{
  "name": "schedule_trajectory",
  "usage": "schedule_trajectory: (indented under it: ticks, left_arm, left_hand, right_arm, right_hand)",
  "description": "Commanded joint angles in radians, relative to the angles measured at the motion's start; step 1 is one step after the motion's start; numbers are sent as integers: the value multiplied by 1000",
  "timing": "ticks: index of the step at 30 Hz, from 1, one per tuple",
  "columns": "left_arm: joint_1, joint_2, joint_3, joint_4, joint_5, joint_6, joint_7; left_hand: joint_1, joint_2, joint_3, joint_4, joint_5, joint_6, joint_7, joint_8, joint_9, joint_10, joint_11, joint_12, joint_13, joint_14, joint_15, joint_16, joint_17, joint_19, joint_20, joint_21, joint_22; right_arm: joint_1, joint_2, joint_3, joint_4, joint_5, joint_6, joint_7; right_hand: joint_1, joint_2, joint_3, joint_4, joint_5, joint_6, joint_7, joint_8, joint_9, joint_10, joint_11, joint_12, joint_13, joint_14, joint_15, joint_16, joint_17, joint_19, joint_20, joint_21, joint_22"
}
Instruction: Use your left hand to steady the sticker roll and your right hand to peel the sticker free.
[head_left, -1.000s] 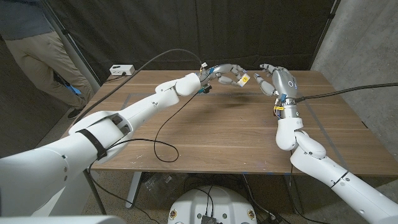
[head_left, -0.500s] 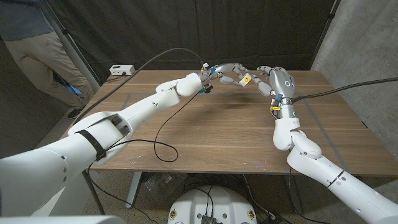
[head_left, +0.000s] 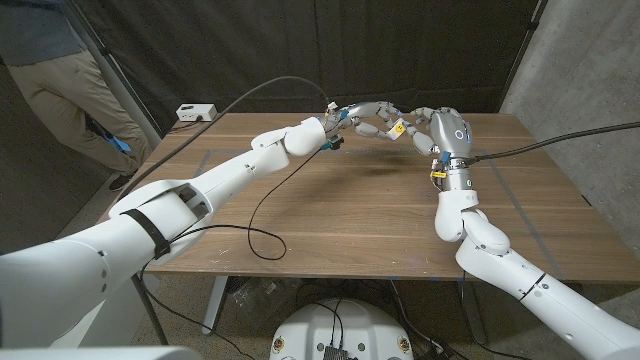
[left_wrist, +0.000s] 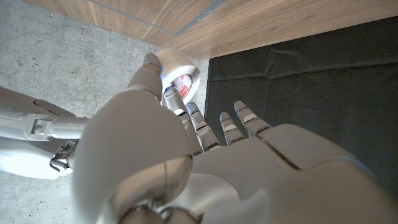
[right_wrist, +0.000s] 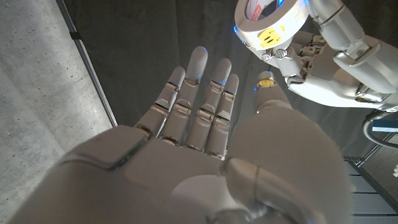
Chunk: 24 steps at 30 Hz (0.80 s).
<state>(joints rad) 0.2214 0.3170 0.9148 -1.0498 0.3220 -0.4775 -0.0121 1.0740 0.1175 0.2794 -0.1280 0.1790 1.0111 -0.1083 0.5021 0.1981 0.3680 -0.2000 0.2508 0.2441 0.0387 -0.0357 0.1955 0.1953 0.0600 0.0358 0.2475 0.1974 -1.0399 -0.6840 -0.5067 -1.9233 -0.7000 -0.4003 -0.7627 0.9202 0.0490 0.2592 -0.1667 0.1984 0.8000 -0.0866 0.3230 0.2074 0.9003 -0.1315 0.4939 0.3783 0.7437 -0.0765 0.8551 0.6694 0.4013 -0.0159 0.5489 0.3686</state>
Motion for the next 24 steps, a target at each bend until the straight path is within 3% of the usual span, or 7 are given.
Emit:
schedule_trajectory:
  ticks: [1, 24]
  left_arm:
    - [2, 2, 3, -17, 25, -11, 13]
    - [6, 5, -10, -13, 21, -25, 19]
  left_hand:
    - [-6, 5, 15, 11, 2, 58, 22, 71, 76, -2, -4, -1, 5, -1, -54, -1, 3, -1, -1, 2, 5]
    - [-9, 3, 17, 10, 1, 61, 21, 74, 75, -2, -4, 0, 7, -6, -57, -1, 3, -1, -2, 4, 5]
  right_arm:
    - [15, 0, -21, 8, -16, -16, -2]
    - [33, -10, -36, 16, -31, -46, 19]
  right_hand:
    - [19, -1, -3, 1, 7, 21, 2, 6, 3, 19, -1, 14, 9, 12, -147, 15, 9, 11, -1, 14, 5]
    - [44, -17, -35, 18, 18, 90, -3, 31, 23, 75, -7, 77, 60, 57, -143, 46, 35, 23, -8, 55, 21]
